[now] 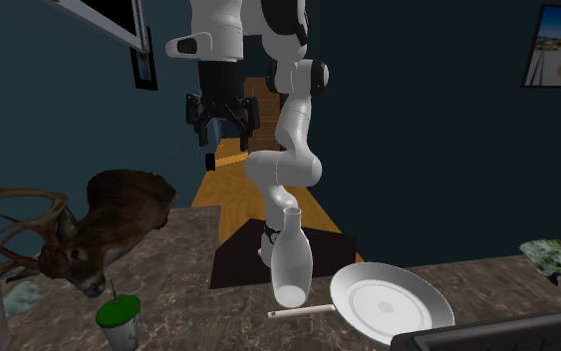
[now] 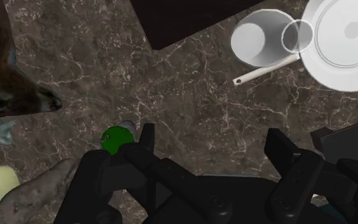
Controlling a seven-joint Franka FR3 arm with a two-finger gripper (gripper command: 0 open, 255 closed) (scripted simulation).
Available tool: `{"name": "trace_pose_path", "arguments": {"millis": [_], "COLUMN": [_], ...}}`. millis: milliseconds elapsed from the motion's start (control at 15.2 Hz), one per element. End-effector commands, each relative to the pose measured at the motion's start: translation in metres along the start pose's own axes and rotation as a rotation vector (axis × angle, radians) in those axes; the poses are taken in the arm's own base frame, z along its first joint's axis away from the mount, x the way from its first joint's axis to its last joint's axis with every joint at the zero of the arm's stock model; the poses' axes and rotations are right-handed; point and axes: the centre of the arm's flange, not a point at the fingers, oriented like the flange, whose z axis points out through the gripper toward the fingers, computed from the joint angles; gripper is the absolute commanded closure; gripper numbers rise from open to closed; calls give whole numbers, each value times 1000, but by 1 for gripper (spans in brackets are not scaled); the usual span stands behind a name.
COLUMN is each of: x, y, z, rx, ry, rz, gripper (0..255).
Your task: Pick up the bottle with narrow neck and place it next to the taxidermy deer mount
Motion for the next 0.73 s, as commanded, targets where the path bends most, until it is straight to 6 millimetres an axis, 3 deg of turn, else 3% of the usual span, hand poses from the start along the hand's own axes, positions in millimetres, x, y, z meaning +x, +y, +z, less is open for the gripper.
{"name": "trace_pose_path", "arguments": {"millis": [0,660], "x": [0,-26], "y": [0,-81], "z": [0,96], "rx": [0,22], "ry": [0,-49], "rz": [0,24], "gripper": [0,0]}}
